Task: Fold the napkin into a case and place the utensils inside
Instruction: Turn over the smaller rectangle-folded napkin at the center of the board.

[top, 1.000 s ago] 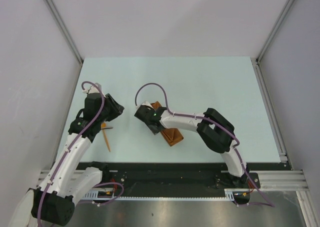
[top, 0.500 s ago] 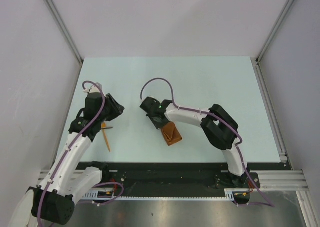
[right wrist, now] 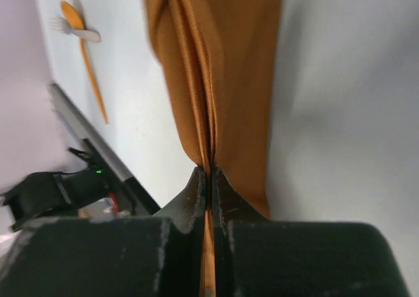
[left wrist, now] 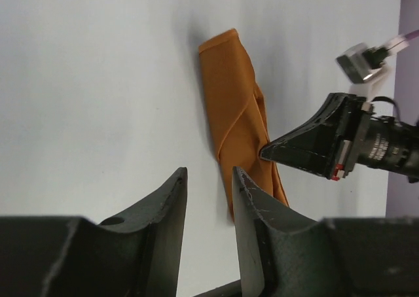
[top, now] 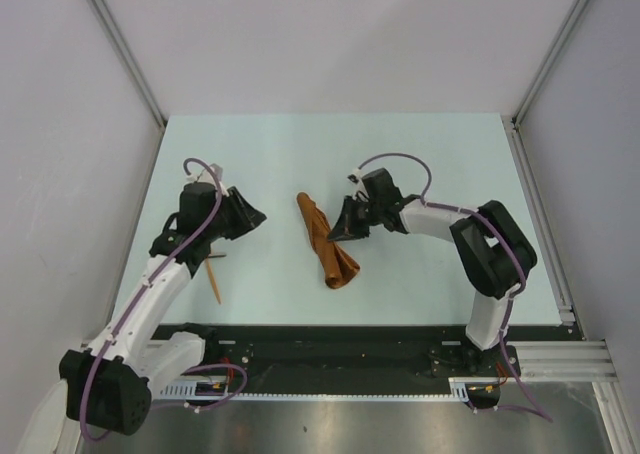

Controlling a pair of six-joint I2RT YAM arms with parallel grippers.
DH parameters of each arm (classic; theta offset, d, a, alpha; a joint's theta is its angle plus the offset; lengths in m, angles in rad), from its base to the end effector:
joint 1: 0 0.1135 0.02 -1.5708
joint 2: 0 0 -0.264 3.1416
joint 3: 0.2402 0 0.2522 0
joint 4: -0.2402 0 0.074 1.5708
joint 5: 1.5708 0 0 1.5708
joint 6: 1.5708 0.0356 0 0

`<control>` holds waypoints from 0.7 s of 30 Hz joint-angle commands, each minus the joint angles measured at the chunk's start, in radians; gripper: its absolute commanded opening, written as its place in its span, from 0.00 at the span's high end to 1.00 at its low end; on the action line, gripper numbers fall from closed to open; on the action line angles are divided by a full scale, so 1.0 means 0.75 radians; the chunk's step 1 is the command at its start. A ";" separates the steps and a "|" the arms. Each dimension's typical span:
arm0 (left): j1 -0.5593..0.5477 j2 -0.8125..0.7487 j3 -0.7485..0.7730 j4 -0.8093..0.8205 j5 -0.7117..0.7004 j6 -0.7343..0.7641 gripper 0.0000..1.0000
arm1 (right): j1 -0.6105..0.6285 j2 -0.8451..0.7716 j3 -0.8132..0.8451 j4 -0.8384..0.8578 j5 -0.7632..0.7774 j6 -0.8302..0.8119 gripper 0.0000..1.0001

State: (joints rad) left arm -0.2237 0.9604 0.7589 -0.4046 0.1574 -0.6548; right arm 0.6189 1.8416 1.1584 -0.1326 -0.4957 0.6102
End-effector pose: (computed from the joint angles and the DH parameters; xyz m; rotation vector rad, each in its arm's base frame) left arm 0.2039 -0.0521 0.2774 -0.3897 2.2137 -0.6604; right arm 0.3084 0.2404 0.1831 -0.2695 2.5729 1.1207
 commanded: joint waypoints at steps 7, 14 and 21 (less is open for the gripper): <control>-0.057 0.173 -0.002 0.247 0.205 0.010 0.62 | -0.283 -0.009 -0.499 0.864 -0.499 0.354 1.00; -0.245 0.417 0.076 0.382 0.246 -0.035 0.62 | -0.495 0.042 -0.595 0.879 -0.603 0.283 0.89; -0.252 0.472 0.148 0.345 0.160 0.010 0.59 | -0.466 -0.303 -0.336 -0.113 -0.054 -0.341 0.41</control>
State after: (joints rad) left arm -0.4141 1.3197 0.7975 -0.1848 0.2955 -0.6647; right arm 0.2008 1.7851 0.7544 0.1780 -0.7902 0.6426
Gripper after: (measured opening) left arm 0.396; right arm 0.565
